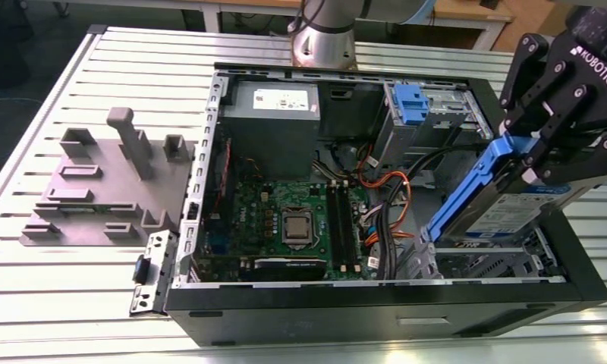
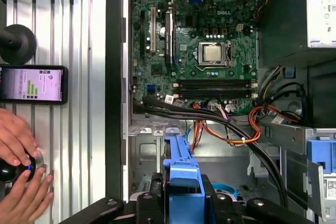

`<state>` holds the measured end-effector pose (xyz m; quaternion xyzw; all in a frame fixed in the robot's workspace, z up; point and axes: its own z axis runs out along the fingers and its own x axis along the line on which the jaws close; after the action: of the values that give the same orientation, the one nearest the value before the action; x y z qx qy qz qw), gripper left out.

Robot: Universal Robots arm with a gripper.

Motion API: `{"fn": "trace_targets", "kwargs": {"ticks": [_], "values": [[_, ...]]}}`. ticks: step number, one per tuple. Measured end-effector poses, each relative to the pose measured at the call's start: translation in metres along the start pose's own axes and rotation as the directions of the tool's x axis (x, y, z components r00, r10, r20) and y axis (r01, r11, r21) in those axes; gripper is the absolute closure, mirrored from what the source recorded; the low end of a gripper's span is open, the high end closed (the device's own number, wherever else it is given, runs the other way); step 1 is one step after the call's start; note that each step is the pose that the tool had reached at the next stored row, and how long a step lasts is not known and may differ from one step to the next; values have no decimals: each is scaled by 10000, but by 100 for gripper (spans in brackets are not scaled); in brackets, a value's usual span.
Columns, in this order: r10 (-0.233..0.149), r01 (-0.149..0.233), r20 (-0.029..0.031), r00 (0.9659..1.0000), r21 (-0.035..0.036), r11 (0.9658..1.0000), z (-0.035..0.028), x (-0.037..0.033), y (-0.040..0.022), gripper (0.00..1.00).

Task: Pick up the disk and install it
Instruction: 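Insert the disk into the insertion slot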

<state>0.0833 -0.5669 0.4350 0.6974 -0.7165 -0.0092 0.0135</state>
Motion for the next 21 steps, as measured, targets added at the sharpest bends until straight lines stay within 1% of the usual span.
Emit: {"fn": "trace_targets", "kwargs": {"ticks": [9,21], "values": [[-6,6,1,10000,0,10000,79,18,-3,63],[-8,8,2,10000,0,10000,289,24,-10,63]]}}
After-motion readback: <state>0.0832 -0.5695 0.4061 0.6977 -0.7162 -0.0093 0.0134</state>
